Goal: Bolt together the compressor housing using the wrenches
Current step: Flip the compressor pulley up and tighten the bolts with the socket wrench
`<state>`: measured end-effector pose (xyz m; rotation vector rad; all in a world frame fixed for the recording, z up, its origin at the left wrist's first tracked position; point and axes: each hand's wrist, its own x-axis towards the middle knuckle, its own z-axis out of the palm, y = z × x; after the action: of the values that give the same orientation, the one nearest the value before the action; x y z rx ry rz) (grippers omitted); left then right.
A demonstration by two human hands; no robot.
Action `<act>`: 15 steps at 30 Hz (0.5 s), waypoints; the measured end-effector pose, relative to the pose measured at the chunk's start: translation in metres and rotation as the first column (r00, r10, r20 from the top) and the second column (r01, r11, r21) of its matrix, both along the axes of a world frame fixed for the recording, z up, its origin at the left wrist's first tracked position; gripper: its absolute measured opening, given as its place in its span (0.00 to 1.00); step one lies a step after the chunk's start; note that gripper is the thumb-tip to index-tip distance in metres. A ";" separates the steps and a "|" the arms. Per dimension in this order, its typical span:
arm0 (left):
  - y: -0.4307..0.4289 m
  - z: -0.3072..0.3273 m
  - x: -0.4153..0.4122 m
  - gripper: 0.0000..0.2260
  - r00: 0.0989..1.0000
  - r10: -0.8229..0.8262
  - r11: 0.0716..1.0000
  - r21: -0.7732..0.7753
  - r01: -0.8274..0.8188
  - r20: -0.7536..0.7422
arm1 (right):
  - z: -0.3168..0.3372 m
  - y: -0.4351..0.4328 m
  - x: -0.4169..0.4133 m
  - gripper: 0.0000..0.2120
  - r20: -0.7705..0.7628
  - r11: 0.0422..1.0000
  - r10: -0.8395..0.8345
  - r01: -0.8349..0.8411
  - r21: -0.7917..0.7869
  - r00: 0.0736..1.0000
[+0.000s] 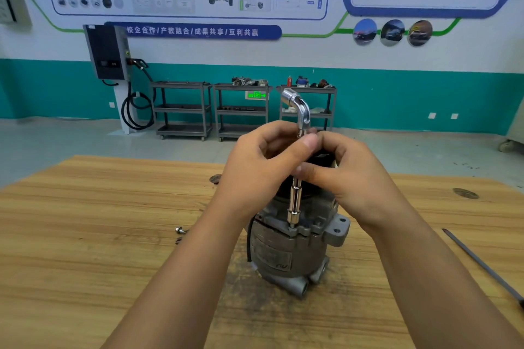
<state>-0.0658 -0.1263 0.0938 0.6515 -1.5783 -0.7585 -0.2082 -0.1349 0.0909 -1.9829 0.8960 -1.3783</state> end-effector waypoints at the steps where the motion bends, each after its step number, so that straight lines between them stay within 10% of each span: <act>1: 0.000 0.000 -0.001 0.02 1.000 0.017 1.000 0.000 -0.017 -0.001 | 0.000 0.000 0.000 0.08 -0.001 1.000 -0.003 0.003 0.002 1.000; 15: 0.000 0.002 0.005 0.10 0.997 -0.065 0.998 0.016 0.065 0.041 | 0.001 -0.003 -0.009 0.06 0.004 0.995 0.102 -0.102 0.022 0.995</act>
<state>-0.0607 -0.1266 0.0954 0.6324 -1.6399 -0.8096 -0.2171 -0.1382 0.0923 -1.9818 0.7939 -1.3084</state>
